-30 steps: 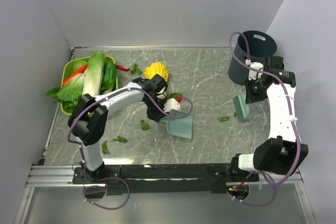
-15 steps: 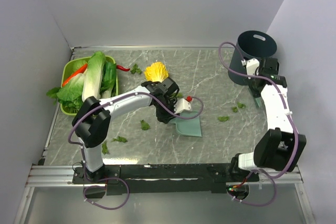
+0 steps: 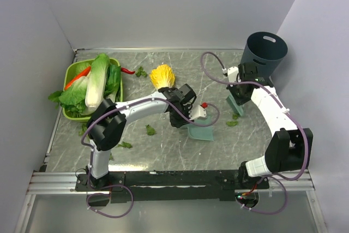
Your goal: Sweep away the paper scraps from the table
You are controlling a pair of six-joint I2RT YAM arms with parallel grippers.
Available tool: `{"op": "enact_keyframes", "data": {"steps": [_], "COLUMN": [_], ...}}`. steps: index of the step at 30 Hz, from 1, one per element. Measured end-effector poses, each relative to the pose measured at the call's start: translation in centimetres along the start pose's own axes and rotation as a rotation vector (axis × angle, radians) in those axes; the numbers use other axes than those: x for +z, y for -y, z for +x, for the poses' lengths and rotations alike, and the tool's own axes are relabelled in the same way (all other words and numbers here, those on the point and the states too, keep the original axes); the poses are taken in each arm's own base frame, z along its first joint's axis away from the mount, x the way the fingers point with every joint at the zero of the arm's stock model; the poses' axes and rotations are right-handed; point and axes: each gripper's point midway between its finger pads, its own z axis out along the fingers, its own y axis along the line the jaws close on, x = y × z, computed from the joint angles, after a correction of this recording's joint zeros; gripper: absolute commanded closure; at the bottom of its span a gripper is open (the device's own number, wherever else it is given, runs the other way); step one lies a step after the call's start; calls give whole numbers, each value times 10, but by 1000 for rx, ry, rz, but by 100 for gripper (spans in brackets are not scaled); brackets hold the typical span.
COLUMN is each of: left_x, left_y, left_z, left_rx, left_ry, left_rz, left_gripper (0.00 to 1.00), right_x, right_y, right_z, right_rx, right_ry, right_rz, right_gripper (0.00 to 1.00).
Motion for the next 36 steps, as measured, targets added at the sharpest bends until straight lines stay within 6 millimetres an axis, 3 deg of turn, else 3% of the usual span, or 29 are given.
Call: {"op": "enact_keyframes", "data": {"steps": [3, 8, 12, 15, 20, 24, 29, 36], "left_x": [1, 9, 16, 19, 17, 17, 15, 10], "left_y": [0, 1, 2, 2, -1, -2, -2, -7], "left_z": [-10, -24, -27, -27, -27, -24, -20, -13], "left_rx": [18, 44, 49, 43, 36, 35, 37, 75], "left_ry": [8, 17, 15, 13, 8, -2, -24, -65], "left_rz": [-12, -16, -12, -13, -28, -32, -37, -52], "left_gripper": [99, 99, 99, 99, 99, 99, 99, 99], "right_x": [-6, -27, -48, -60, -71, -73, -59, -39], "right_y": [-20, -54, -83, -91, -81, -57, -27, -21], "right_z": [-2, -30, -47, -52, -57, -48, -21, 20], "right_rx": [79, 223, 286, 302, 293, 282, 282, 286], "right_ry": [-14, 52, 97, 112, 128, 122, 42, -99], "right_rz": [-95, -308, -493, -555, -510, -351, -151, -59], "right_gripper": [100, 100, 100, 100, 100, 100, 100, 100]}}
